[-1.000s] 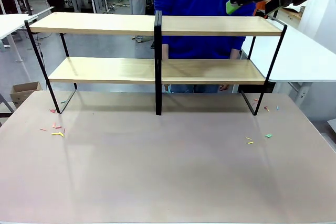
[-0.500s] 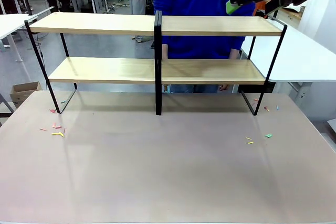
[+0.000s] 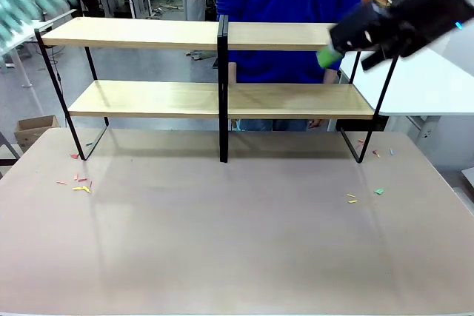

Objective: Clean the shelves.
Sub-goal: Place the Duster on the table.

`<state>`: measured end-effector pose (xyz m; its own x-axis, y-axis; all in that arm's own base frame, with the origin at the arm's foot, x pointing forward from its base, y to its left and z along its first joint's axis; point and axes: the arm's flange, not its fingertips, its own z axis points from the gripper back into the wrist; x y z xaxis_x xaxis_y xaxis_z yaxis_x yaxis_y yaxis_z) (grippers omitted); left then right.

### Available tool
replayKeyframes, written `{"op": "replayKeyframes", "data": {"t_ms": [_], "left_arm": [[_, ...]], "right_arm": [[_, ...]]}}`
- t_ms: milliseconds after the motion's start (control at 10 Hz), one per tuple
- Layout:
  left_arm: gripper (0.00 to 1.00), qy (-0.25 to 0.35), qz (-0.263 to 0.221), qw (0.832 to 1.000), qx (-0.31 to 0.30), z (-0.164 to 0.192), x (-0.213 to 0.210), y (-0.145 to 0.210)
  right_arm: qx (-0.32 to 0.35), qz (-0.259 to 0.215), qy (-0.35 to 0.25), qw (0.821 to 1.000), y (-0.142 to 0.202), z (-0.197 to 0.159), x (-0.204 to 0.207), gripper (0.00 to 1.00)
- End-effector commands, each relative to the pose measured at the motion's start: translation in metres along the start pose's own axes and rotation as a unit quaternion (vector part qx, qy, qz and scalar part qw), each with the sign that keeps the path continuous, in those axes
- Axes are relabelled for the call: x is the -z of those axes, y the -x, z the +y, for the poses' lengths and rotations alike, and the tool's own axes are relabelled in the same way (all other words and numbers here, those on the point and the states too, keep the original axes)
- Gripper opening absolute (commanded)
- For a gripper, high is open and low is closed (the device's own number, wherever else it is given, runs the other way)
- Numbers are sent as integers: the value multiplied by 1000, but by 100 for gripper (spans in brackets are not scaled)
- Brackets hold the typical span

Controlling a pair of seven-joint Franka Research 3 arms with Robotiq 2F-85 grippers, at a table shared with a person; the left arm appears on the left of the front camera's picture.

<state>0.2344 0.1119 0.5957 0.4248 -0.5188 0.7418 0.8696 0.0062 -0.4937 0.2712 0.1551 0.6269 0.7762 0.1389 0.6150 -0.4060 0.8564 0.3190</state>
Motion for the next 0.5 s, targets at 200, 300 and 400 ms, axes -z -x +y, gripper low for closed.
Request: {"op": "replayKeyframes", "data": {"t_ms": [200, 300, 400], "left_arm": [[13, 8, 138, 990, 21, 77, 109, -34], [13, -6, 152, 988, 34, 96, 137, -38], [13, -41, 178, 983, 35, 119, 165, -37]], "right_arm": [[138, 34, -207, 968, 92, -158, -32, 100], [178, 33, -246, 952, 123, -188, -19, 100], [224, 27, -270, 936, 155, -211, -1, 100]]}}
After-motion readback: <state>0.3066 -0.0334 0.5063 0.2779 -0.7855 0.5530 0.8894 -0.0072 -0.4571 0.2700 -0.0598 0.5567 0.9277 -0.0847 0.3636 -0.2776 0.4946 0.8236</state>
